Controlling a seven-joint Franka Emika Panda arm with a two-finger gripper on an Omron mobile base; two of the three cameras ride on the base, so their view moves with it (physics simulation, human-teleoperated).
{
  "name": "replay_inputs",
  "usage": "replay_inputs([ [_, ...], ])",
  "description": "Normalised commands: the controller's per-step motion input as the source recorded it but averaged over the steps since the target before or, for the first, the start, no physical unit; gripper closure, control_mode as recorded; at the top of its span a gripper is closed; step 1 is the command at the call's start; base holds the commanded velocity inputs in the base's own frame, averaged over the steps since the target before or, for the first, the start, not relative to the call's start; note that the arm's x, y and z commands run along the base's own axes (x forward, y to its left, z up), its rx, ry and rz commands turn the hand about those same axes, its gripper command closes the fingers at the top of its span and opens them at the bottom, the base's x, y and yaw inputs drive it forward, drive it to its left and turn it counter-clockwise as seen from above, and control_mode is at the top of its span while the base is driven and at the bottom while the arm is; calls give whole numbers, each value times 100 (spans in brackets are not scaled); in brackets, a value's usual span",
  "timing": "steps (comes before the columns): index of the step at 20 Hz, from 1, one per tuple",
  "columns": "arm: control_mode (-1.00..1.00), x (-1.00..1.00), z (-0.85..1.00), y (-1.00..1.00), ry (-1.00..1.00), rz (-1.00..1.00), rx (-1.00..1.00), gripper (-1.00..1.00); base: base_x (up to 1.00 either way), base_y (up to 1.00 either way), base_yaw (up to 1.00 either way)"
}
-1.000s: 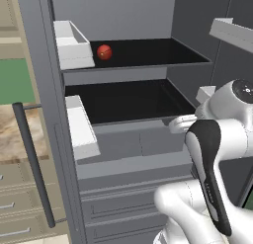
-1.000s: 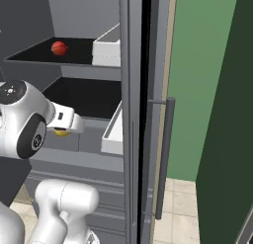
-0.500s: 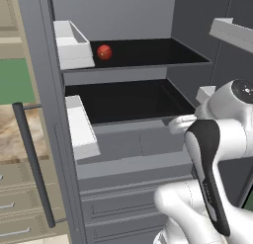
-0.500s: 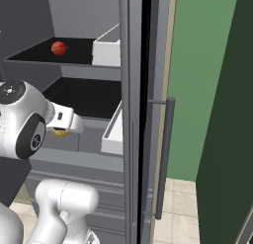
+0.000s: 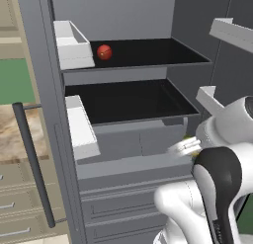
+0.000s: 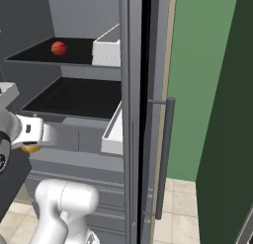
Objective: Grab the onion and lemon from the fridge, place them in the blender, close the lid, and turn on the blender to create a marinade.
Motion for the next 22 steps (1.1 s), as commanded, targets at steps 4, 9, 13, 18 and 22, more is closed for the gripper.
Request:
replay_inputs([
  [4,-100,-6,6,23,0,14,-1,100,0,0,0],
  [9,-100,22,18,-26,0,0,6,100,0,0,0],
  [13,-100,19,5,-33,0,-2,4,100,0,0,0],
  [18,-100,14,0,-10,0,-1,0,100,0,0,0],
  [22,-100,4,0,0,0,0,0,100,0,0,0],
])
